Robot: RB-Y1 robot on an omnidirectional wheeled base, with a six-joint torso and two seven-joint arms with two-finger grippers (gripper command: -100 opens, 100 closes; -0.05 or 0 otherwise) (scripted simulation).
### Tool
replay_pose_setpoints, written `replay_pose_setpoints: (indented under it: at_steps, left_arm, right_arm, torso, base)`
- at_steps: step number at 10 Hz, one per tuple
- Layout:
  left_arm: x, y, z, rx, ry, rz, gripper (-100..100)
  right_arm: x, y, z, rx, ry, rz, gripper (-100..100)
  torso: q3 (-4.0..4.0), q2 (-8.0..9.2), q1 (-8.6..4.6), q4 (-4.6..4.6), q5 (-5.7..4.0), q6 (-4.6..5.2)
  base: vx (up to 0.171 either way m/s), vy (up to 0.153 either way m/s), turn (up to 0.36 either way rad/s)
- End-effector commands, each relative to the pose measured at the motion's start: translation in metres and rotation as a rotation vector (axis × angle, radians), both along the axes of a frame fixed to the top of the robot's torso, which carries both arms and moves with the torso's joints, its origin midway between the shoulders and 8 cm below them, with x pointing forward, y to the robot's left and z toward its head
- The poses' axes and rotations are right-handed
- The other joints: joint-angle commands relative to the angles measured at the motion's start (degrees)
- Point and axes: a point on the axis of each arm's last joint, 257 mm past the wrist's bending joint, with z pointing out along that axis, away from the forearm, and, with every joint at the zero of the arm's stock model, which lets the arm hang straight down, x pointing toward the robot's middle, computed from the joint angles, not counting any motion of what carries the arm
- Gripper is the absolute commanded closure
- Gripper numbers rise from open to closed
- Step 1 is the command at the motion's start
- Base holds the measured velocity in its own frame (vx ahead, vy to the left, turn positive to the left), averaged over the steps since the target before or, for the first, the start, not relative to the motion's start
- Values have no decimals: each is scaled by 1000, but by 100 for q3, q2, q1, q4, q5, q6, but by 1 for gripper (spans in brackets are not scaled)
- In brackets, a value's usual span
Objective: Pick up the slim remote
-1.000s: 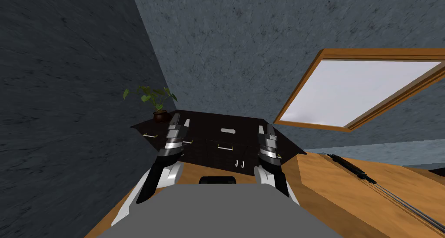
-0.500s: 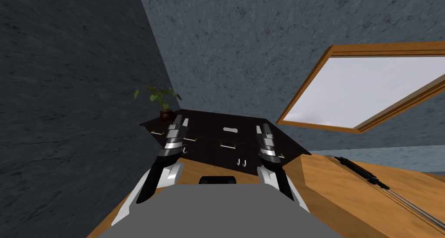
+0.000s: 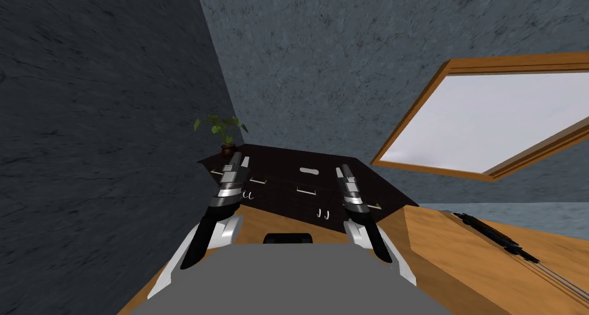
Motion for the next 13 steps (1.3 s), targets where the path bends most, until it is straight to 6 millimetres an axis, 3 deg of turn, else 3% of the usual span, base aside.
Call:
replay_pose_setpoints:
  at_steps: [1,11,12,13]
  left_arm:
    - [0,0,0,0,0,0,0]
    - [0,0,0,0,0,0,0]
    - [0,0,0,0,0,0,0]
    - [0,0,0,0,0,0,0]
  right_arm:
    - [4,0,-4,-28,17,13,-100]
    - [33,-11,-59,-266,186,85,-100]
    - [38,-17,-72,-306,220,89,-100]
    - [38,-17,-72,-325,223,94,-100]
  torso:
    - [0,0,0,0,0,0]
    - [-3,-5,-4,-1,0,0]
    - [-4,-8,-8,-2,-1,3]
    - [-5,-9,-3,-2,0,-1]
  base:
    - [-32,59,45]
    - [-31,57,90]
    - [-16,67,177]
    - [-14,52,69]
